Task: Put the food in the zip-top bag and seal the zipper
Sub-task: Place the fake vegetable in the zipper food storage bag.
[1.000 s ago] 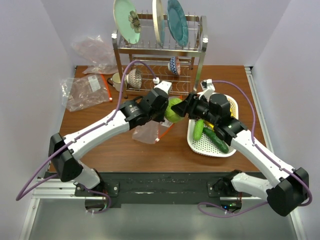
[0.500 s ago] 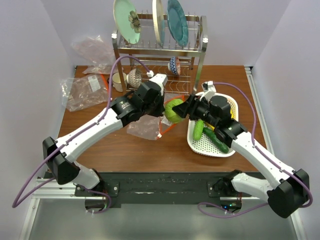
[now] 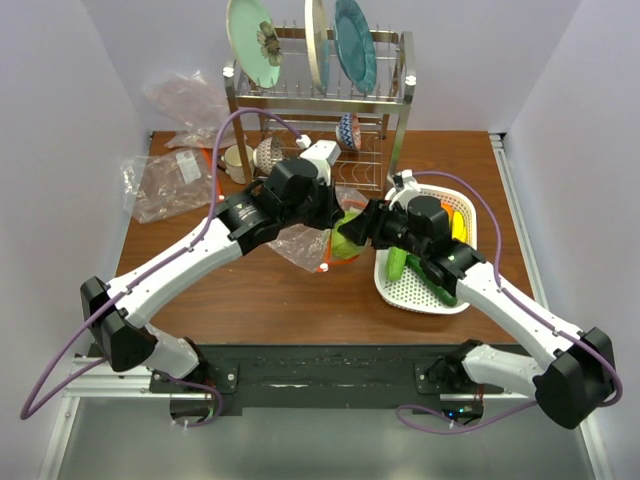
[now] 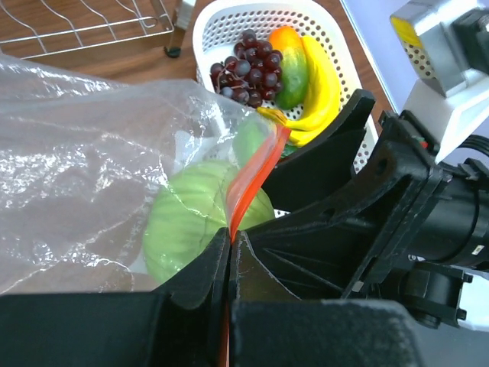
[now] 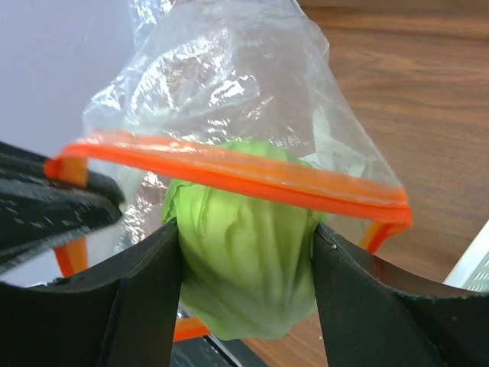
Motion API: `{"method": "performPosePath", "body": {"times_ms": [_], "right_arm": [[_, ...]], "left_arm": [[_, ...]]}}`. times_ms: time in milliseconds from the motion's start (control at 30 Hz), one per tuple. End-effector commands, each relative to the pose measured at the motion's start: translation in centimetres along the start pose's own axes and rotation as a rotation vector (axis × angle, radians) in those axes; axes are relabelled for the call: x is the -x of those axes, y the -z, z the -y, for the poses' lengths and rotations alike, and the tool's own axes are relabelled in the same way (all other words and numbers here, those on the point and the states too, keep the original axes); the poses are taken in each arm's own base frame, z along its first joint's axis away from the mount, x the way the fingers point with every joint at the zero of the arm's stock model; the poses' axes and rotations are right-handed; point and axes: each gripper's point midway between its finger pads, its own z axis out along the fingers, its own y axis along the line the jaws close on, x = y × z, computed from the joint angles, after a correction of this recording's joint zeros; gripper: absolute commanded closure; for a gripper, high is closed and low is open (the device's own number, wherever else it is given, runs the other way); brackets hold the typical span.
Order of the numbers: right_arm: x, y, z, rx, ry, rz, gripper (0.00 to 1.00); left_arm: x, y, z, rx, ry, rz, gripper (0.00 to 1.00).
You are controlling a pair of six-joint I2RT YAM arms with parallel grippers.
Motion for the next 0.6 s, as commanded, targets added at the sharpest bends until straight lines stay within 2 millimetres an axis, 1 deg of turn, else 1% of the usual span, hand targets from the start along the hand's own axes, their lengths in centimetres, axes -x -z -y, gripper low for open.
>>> {"method": "performPosePath", "body": {"times_ms": [0,33,67,100,167,200,267,300,367,433,467,500,533,567], "right_arm": [[3.3,0.6,-1.6,0.038,-0.068,0.148,0.44],[3.6,0.9,-1.7,0.041,-0.074,0.170,0.43],[4.6,1.4,-2.2,0.057,-0.076,0.218,0.43],[4.5,1.5,-2.0,0.058,-0.090,0.225,0.41],[4.8,1.9,-2.2,0.064,-0.092,0.242,0.32],[5.0,1.9,-2.4,0.066,-0.089,0.245,0.22],[4.8,2.0,-2.3,0.053,-0.078,0.228,0.17],[5.1,2.2,-2.4,0.051,-0.072,0.229,0.13],[4.9,2.5,-2.5,0.045,-0.060,0.213,0.11],[5.7,3.3,-3.1,0.049,-0.042,0.231,0.10],[5.2,3.4,-2.6,0.019,-0.040,0.205,0.10],[6.0,3.8,-2.9,0.009,-0.023,0.217,0.10],[5.5,4.1,-2.4,-0.029,-0.016,0.183,0.10],[5.6,4.3,-2.4,-0.041,-0.007,0.176,0.10]], "left_arm": [[1.6,1.0,1.7,-0.087,0.049,0.061,1.00],[1.7,1.1,1.7,-0.088,0.049,0.062,1.00],[1.6,1.1,1.6,-0.084,0.049,0.059,1.00],[1.5,1.1,1.6,-0.083,0.049,0.054,1.00],[1.4,1.1,1.4,-0.076,0.052,0.047,1.00],[1.4,1.2,1.3,-0.075,0.053,0.050,1.00],[1.6,1.4,1.1,-0.071,0.057,0.055,1.00],[1.7,1.5,1.0,-0.070,0.059,0.058,1.00],[2.1,1.7,0.5,-0.060,0.066,0.065,1.00],[2.3,1.7,-0.2,-0.045,0.070,0.070,1.00],[2.3,1.6,-0.6,-0.034,0.070,0.068,1.00],[2.5,1.6,-0.9,-0.026,0.071,0.070,1.00],[2.6,1.7,-1.1,-0.021,0.073,0.073,1.00],[2.5,1.5,-1.3,-0.017,0.073,0.072,1.00]]}}
